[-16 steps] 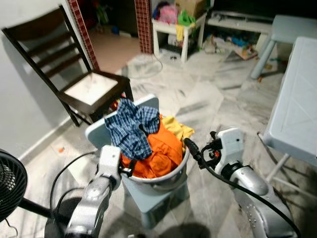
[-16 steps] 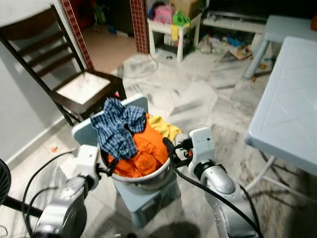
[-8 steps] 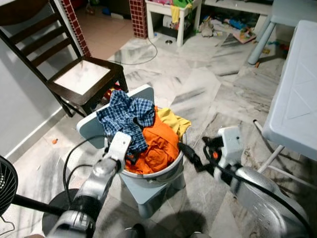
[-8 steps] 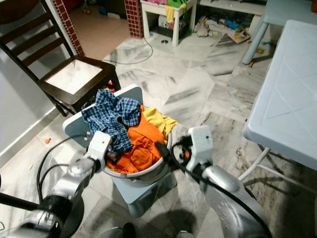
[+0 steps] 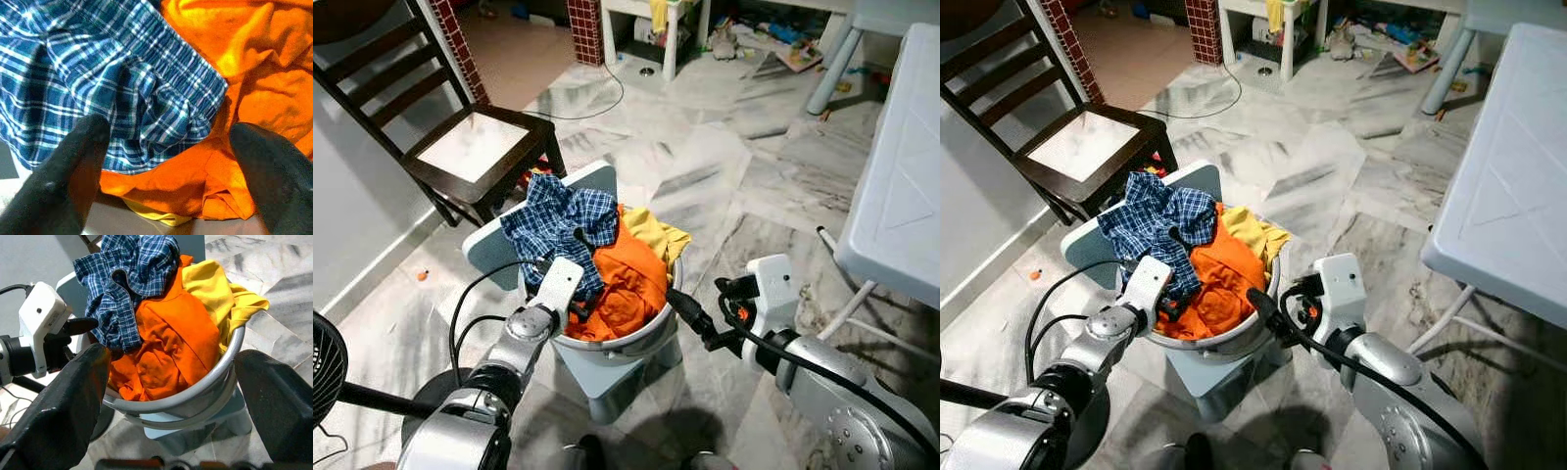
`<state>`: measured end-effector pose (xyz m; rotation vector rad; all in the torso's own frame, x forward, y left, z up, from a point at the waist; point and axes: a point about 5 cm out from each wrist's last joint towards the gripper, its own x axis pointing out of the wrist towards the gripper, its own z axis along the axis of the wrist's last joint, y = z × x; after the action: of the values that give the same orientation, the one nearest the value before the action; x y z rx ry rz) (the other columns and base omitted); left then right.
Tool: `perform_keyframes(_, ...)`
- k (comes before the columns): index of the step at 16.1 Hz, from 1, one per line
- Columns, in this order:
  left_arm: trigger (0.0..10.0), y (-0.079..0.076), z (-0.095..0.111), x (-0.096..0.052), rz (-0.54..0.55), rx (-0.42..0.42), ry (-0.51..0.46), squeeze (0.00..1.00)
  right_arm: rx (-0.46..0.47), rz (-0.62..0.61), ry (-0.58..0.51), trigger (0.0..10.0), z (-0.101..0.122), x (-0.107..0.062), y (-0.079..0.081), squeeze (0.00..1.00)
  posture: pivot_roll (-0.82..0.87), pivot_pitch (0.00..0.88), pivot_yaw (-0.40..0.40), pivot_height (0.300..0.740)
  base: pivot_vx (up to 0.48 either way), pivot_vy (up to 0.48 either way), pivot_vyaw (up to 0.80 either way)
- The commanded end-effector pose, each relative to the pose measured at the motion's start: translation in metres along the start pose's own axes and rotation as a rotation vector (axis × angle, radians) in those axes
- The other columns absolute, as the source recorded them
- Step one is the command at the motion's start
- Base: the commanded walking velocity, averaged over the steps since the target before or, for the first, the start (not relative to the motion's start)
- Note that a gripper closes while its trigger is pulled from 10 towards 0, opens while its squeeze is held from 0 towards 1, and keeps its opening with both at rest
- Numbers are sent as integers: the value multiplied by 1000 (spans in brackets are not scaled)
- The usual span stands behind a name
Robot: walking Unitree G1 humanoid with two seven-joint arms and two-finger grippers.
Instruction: Hang hanger
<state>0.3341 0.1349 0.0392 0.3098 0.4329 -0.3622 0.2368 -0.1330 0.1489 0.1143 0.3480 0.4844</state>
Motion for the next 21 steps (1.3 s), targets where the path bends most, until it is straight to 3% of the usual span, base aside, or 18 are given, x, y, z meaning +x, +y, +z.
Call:
perform_keyframes(1, 0, 6, -6, -2, -1, 5, 28, 0, -9, 2, -3, 10000, 2, -7, 1, 0, -256, 227, 82, 740, 0, 0, 0)
perform_keyframes(3, 0, 9, -5, -1, 8, -21, 33, 0, -17, -4, 8, 10000, 1, -9, 1, 0, -264, 230, 84, 740, 0, 0, 0)
perform_keyframes(9, 0, 20, 4, -1, 32, 15, 9, 0, -22, -13, 5, 10000, 2, -9, 2, 0, -273, 233, 94, 740, 0, 0, 0)
perform_keyframes(15, 0, 25, 0, -3, 47, 3, 24, 0, -24, -17, 5, 10000, 1, -7, 3, 0, -269, 235, 96, 740, 0, 0, 0)
perform_keyframes(18, 0, 28, 19, -1, 87, -16, -86, 0, -31, -17, 1, 10000, -1, -4, 3, 0, -247, 220, 103, 740, 0, 0, 0)
perform_keyframes(19, 3882, 30, 28, -1, 122, -41, -153, 0, -33, -16, -4, 10000, -1, -2, 4, 0, -221, 210, 106, 740, 0, 0, 0)
perform_keyframes(20, 10000, 31, 33, -4, 154, -59, -224, 0, -28, -15, -14, 10000, -1, 1, 4, 0, -199, 201, 106, 740, 0, 0, 0)
perform_keyframes(21, 10000, 29, 34, -12, 173, -105, -306, 0, -24, -13, -30, 10000, -1, 5, 6, 0, -178, 194, 108, 740, 0, 0, 0)
